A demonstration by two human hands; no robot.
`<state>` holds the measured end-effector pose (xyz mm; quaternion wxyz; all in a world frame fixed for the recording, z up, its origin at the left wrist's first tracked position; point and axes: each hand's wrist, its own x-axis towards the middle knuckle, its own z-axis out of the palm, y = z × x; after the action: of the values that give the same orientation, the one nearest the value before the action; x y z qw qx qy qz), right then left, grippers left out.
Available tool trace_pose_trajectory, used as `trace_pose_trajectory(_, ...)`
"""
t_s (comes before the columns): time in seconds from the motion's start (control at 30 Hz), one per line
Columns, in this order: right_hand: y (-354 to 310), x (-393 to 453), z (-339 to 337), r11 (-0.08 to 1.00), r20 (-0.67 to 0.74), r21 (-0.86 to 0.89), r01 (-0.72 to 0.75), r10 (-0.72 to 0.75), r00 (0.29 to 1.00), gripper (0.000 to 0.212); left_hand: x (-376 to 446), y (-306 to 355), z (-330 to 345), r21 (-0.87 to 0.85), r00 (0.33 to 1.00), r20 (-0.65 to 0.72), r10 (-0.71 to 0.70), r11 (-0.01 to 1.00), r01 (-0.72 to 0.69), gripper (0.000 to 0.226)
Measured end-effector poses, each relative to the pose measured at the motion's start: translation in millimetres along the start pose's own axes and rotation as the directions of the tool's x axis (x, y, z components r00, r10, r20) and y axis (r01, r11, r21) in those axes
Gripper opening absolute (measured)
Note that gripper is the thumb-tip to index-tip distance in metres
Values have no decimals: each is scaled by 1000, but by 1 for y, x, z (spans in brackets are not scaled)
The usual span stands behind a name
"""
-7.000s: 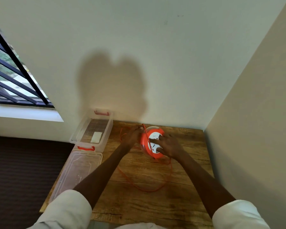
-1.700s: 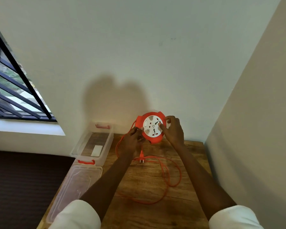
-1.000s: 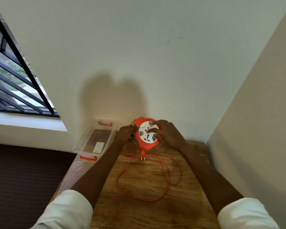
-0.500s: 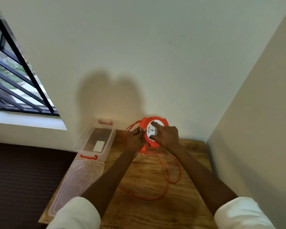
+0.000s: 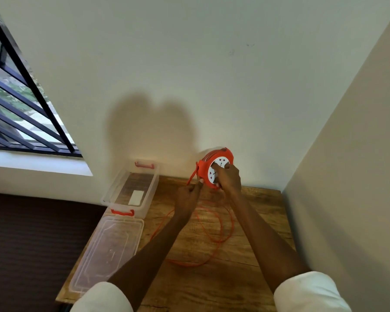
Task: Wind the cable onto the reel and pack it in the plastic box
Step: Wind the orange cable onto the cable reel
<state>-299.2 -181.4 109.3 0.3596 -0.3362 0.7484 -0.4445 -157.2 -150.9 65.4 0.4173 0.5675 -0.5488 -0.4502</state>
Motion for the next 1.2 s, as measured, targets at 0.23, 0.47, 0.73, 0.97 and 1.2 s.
trace_pose_trajectory(0.23, -11, 8, -11, 953, -67, -276, 129, -153, 986, 73, 33, 32, -36, 85, 995, -81, -51, 995, 58, 53)
trace_pose_trajectory(0.47, -10, 6, -7, 906, 38, -363, 218, -220, 975, 74, 65, 50, -35, -124, 830, 312, -462, 846, 518, 58)
trace_pose_trajectory(0.73, -7, 9, -11, 900, 156, -350, 261, -218, 963, 72, 68, 44, -34, -211, 737, 346, -581, 717, 664, 38)
trace_pose_trajectory(0.97, 1, 12, -17, 875, 129, -434, 213, -173, 976, 73, 80, 47, -41, -299, 887, 150, -436, 835, 461, 15)
trace_pose_trajectory(1.2, 7, 21, -17, 949, 9, -306, 70, -70, 997, 68, 69, 50, -52, -172, 989, 121, 88, 983, -66, 14)
